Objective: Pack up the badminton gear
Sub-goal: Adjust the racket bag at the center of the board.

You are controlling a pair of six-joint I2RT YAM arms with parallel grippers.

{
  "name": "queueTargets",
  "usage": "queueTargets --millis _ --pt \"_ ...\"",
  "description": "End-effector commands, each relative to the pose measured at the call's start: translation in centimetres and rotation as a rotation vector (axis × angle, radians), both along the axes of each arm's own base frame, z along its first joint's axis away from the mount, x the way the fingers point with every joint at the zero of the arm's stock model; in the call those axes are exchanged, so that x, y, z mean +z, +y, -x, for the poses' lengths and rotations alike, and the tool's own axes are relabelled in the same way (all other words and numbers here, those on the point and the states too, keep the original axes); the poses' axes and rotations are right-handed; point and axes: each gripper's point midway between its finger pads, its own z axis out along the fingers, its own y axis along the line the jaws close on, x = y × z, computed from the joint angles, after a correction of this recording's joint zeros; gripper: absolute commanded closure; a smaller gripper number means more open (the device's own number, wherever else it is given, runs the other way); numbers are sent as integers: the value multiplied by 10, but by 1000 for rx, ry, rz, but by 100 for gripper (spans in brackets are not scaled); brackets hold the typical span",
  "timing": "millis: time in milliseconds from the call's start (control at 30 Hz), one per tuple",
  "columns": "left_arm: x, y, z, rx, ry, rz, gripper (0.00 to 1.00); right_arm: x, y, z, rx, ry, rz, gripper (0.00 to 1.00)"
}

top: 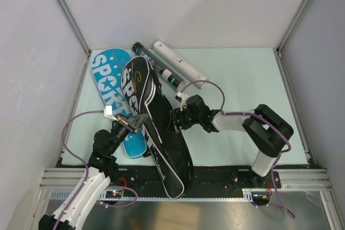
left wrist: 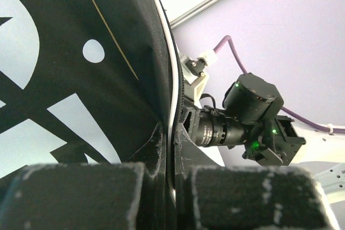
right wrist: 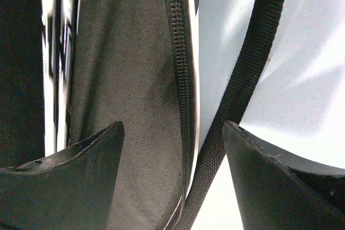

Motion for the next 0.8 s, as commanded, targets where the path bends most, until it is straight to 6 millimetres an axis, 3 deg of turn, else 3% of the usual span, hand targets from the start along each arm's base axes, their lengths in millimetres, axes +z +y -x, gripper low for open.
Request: queueTargets --millis 0,67,133,200,267,367,433,567,767 --pt "23 -1 4 -9 -94 36 100 2 17 -1 42 -33 -63 25" --pt "22 0 3 -3 -91 33 100 0 21 3 64 -17 -81 36" --pt "20 1 1 7 -84 27 100 2 26 9 85 -5 -98 58" --pt "17 2 -1 15 -69 14 95 8 28 14 101 -7 -109 84" --pt "14 3 -4 28 -43 -8 82 17 28 18 114 -28 -108 96" --pt "16 9 -10 68 -8 -69 63 43 23 19 118 -110 -98 99" --pt "19 19 -15 127 32 -123 55 61 18 18 122 -166 -82 100" --pt "32 43 -20 246 102 -241 45 89 3 14 142 -256 -4 100" --pt "77 79 -31 418 121 -362 32 112 -17 3 216 -353 175 100"
